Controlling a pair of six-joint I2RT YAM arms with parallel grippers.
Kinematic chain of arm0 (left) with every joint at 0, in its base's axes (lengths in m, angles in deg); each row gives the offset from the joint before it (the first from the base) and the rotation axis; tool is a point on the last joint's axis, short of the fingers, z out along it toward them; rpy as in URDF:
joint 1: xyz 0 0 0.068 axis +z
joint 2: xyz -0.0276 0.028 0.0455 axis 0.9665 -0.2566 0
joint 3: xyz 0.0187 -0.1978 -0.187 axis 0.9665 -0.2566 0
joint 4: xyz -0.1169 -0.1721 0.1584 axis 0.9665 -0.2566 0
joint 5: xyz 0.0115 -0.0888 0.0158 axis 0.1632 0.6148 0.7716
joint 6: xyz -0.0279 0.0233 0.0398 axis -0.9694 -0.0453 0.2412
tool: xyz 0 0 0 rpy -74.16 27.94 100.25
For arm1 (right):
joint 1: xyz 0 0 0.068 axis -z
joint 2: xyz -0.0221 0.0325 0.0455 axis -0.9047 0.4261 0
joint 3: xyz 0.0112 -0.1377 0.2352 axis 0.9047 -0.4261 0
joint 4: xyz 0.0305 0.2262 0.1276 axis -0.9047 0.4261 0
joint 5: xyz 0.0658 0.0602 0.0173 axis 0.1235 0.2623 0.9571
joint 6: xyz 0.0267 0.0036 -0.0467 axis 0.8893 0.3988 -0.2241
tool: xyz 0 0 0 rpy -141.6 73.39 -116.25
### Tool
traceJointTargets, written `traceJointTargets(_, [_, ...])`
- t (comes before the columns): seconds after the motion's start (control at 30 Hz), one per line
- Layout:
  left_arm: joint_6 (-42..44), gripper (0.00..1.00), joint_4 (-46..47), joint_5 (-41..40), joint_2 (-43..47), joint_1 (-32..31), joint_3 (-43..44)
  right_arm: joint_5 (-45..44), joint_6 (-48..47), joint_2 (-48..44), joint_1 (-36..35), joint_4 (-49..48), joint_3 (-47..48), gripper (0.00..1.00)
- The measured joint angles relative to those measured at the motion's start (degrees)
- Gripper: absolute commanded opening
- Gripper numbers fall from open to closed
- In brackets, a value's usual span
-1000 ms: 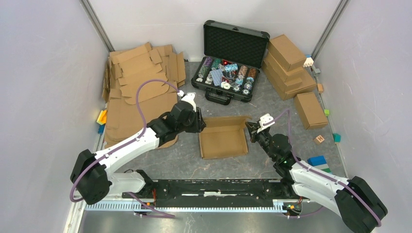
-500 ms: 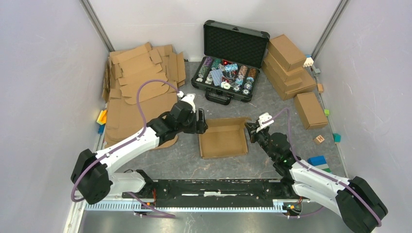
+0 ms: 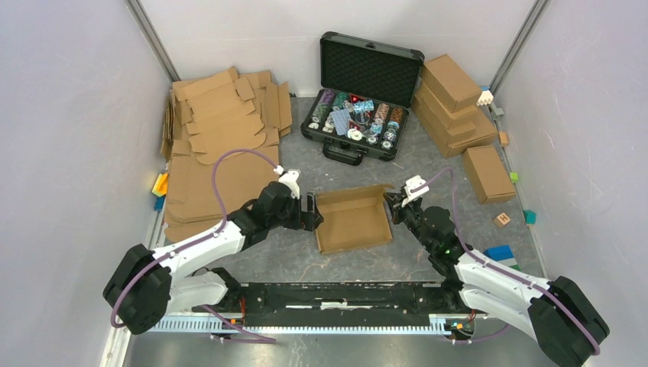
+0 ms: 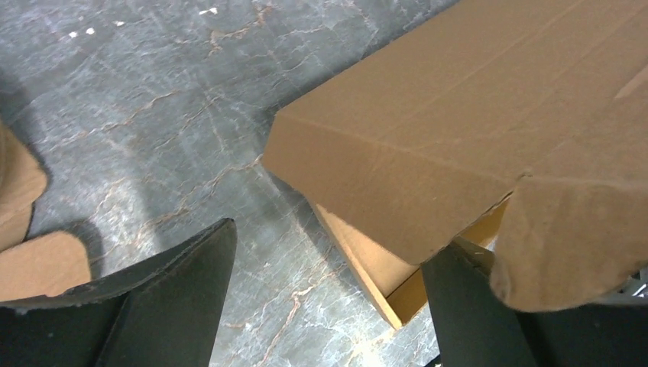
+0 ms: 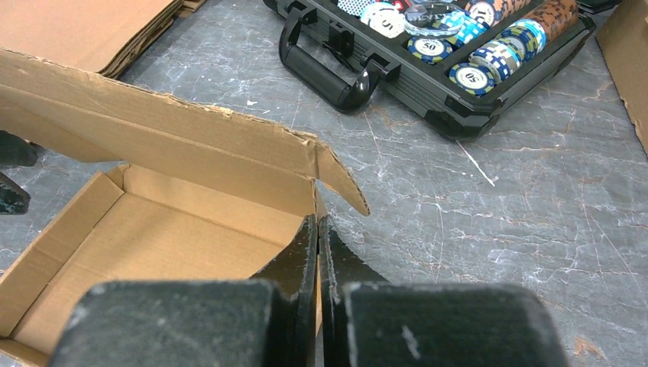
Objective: Fold the paper box
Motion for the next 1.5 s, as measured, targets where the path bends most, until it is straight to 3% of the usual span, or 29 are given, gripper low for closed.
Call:
traceJointTargets(0.27, [2.1, 0.8, 8.6, 1.2, -3.2, 0.0, -2.2, 0.7, 0.4, 0.2, 0.0, 0.9, 0.6, 0.0])
traceJointTargets(0.3, [2.6, 0.78, 9.3, 1.3, -3.2, 0.0, -2.6, 0.8, 0.4, 0.2, 0.0, 0.9, 0.6, 0.0])
traceJointTargets(0.4, [4.3, 0.58, 10.7, 1.3, -3.8, 0.0, -3.0, 0.9, 0.4, 0.2, 0.0, 1.2, 0.8, 0.0])
traceJointTargets(0.53, [5.9, 0.54, 11.7, 1.7, -4.5, 0.0, -3.0, 0.9, 0.4, 0.2, 0.0, 1.5, 1.0, 0.0])
traceJointTargets(0.67, [6.8, 0.44, 12.0, 2.2, -4.6, 0.0, -3.0, 1.1, 0.5, 0.2, 0.0, 1.5, 1.0, 0.0])
traceJointTargets(0.73, [7.4, 0.47, 11.9, 2.5, -4.5, 0.0, -3.0, 1.1, 0.6, 0.2, 0.0, 1.7, 1.0, 0.0])
traceJointTargets(0.83, [7.7, 0.66, 11.3, 2.5, -3.8, 0.0, -3.0, 1.0, 0.6, 0.2, 0.0, 2.6, 1.7, 0.0])
traceJointTargets(0.9, [7.7, 0.84, 10.9, 2.5, -2.4, 0.0, -3.0, 0.9, 0.6, 0.3, 0.0, 3.6, 2.4, 0.0])
traceJointTargets(1.0, [8.1, 0.9, 11.3, 2.8, 2.2, 0.0, -4.0, 0.8, 0.5, 0.8, 0.0, 4.7, 3.4, 0.0])
traceJointTargets(1.13, [10.0, 0.9, 11.3, 3.1, 7.9, 0.3, -5.3, 0.7, 0.6, 1.0, 0.0, 4.9, 3.5, 0.0])
traceJointTargets(1.27, [13.3, 0.79, 11.9, 3.5, 8.4, 0.3, -5.4, 0.7, 0.6, 1.2, 0.0, 4.9, 3.5, 0.0])
traceJointTargets(1.4, [15.0, 0.54, 12.7, 4.5, 6.3, 0.3, -5.1, 0.7, 0.6, 1.4, 0.0, 4.8, 3.5, 0.0])
traceJointTargets(1.5, [14.9, 0.41, 11.0, 4.0, 4.1, 0.3, -3.7, 0.8, 0.6, 1.5, 0.0, 4.7, 3.5, 0.0])
